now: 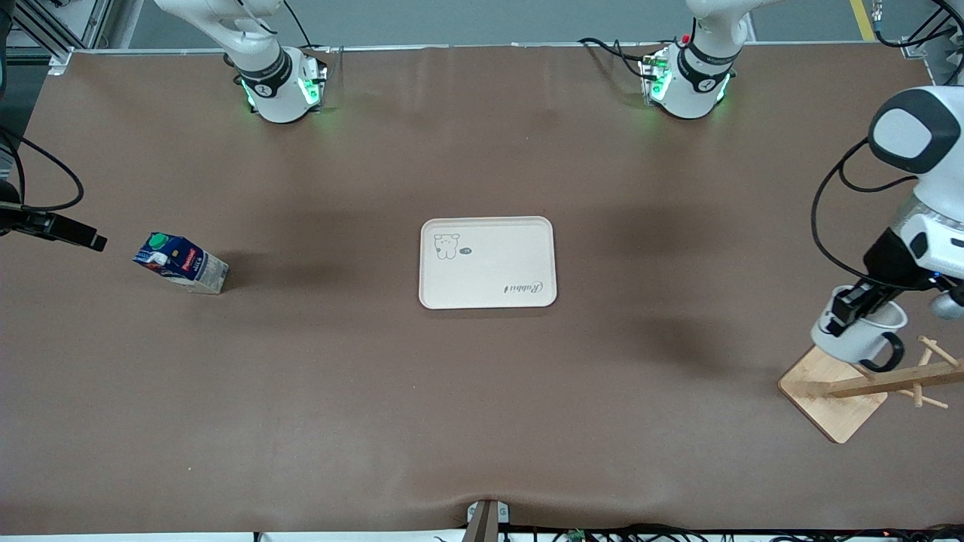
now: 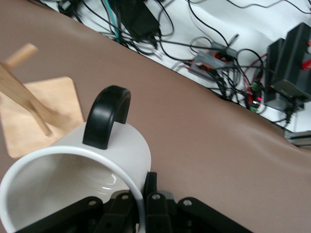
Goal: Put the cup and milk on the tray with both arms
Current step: 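Grasp the white mug rim with the left gripper and lift it off the stand, then lower the mug onto the tray while the right gripper grasps the milk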
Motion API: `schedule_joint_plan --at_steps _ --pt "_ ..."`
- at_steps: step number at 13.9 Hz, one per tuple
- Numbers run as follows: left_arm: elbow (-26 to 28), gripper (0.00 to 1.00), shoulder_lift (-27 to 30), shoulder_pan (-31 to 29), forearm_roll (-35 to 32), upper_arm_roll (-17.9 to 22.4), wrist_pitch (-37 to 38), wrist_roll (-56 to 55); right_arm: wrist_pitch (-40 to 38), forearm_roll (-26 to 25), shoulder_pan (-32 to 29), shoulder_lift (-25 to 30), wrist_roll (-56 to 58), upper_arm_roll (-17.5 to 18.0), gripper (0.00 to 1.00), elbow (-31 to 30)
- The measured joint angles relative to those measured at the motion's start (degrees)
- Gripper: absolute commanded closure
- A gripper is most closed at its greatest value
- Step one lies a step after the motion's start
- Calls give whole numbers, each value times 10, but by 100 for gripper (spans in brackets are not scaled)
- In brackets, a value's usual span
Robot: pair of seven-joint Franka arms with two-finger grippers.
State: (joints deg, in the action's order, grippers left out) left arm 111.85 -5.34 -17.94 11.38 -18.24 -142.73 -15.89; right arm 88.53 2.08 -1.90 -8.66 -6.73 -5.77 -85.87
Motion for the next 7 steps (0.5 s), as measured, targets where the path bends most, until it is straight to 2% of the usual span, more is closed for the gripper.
schedule_joint_plan --at_steps 3,7 --pt "-6 100 6 0 -5 -37 37 -59 -3 0 -6 -23 -1 -2 0 -3" --pt "-11 100 1 2 -81 -114 59 -228 -25 0 -27 -34 14 -3 0 -3"
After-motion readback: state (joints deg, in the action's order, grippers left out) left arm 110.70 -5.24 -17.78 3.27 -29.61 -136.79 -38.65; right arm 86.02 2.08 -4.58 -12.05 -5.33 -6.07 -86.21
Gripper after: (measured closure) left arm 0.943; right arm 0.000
